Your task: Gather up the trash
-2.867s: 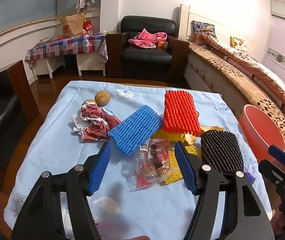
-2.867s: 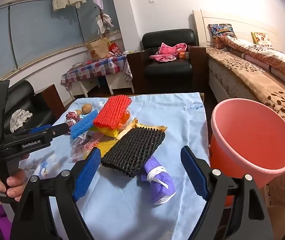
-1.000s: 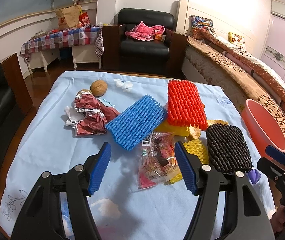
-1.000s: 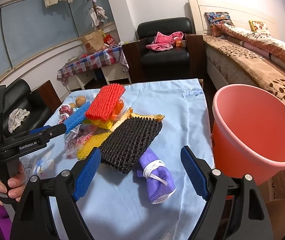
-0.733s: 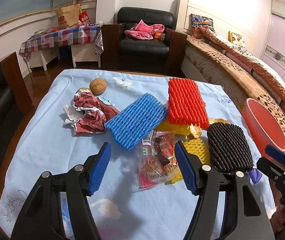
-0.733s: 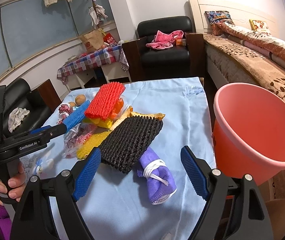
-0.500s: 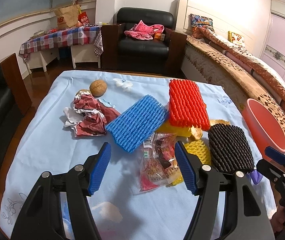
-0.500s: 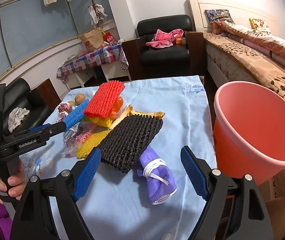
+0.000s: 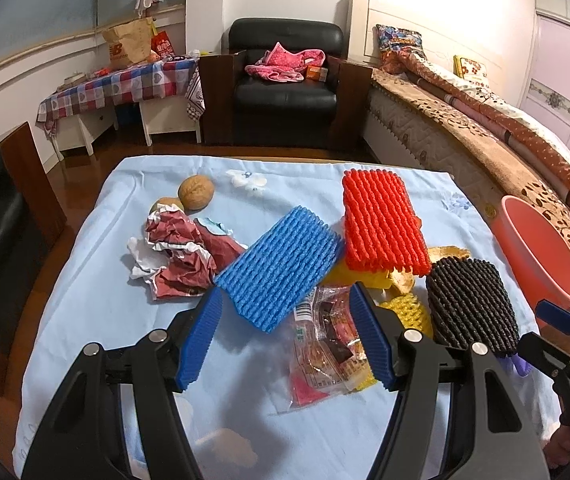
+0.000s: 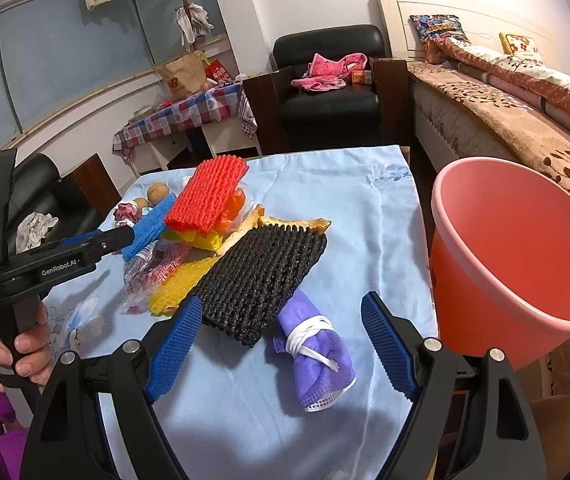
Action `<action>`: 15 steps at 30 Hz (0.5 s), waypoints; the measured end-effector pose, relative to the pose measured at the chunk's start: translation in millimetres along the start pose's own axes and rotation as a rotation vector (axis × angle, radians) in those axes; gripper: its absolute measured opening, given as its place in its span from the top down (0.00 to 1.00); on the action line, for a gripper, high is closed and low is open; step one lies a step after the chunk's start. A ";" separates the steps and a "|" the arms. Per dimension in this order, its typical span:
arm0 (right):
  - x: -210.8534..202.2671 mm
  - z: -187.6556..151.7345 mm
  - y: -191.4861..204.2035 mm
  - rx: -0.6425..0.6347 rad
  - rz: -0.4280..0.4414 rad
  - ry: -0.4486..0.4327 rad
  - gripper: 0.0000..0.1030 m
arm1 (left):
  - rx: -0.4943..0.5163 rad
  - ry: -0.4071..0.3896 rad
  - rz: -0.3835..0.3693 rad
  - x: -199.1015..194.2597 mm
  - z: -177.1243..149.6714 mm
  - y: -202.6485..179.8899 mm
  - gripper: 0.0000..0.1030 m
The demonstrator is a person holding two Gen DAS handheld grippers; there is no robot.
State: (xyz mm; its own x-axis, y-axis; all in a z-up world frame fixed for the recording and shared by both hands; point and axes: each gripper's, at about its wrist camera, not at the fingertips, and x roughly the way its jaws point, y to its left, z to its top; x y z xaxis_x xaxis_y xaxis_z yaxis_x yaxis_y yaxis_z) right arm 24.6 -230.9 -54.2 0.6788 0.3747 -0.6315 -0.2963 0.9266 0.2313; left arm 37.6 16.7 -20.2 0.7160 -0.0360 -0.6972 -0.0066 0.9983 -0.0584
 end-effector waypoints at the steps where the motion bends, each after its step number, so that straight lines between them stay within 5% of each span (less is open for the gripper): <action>1: 0.4 0.1 0.3 -0.001 0.000 0.000 0.22 | 0.001 0.001 0.000 0.9 0.3 -0.1 0.36; 15: 5.0 -0.3 2.2 -0.009 -0.003 0.017 0.22 | 0.001 0.001 -0.001 4.2 2.2 -0.6 0.36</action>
State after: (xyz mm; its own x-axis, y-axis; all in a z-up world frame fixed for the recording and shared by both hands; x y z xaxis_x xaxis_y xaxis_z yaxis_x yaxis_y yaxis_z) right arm 27.2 -227.1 -57.1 0.6682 0.3712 -0.6448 -0.3003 0.9275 0.2227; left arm 42.2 16.1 -21.5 0.7150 -0.0371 -0.6982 -0.0048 0.9983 -0.0580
